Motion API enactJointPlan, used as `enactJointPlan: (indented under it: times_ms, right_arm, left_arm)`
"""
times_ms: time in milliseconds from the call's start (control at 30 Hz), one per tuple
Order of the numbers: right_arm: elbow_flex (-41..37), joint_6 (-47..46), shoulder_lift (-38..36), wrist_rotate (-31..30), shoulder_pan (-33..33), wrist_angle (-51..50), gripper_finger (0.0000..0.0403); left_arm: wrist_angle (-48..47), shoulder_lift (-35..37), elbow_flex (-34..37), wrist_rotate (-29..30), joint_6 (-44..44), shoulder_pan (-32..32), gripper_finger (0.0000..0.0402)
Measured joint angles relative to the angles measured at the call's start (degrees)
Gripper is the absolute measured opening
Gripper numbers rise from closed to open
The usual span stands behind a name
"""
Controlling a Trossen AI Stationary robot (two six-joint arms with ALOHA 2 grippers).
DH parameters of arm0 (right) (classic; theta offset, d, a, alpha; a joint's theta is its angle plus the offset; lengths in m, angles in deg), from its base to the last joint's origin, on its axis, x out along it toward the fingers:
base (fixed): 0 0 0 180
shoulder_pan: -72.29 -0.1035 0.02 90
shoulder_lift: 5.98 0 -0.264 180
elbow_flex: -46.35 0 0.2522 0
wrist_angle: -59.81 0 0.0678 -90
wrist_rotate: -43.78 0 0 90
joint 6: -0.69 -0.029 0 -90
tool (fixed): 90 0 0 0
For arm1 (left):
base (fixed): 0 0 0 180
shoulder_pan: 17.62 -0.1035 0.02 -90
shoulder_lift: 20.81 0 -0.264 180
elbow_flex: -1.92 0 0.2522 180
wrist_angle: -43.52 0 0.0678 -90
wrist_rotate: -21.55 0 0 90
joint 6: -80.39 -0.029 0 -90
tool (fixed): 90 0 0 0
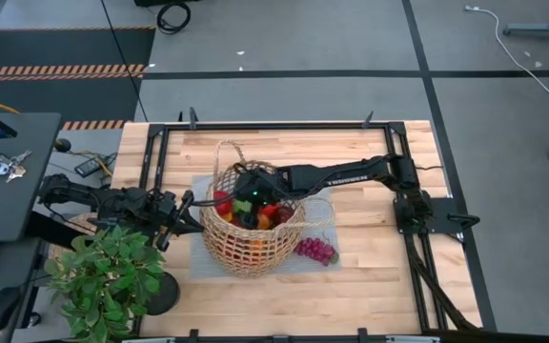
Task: Build produce basket
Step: Put the purple grapes into the basket
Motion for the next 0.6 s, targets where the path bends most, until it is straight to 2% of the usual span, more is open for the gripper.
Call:
enactJointPlan:
  times_ms: [200,367,600]
  right_arm:
    - [7.78,2.47,-1.0,-3.49,-1.39,-8.45,0.0399]
    - [18.68,-0.17,-1.48,-3.67,-3.68,-22.05,0.0392]
    - [30.07,-3.34,-1.5,-3.89,-11.01,-31.94,0.0379]
  left_arm:
    - [-0.21,0.0,0.0,0.0,-0.02,0.01,0.0029]
    - [-0.01,-0.34,-0.02,-0.02,-0.01,-0.01,0.0031]
    - [-0.07,-0.48,-0.01,0.0,0.0,0.0,0.0034]
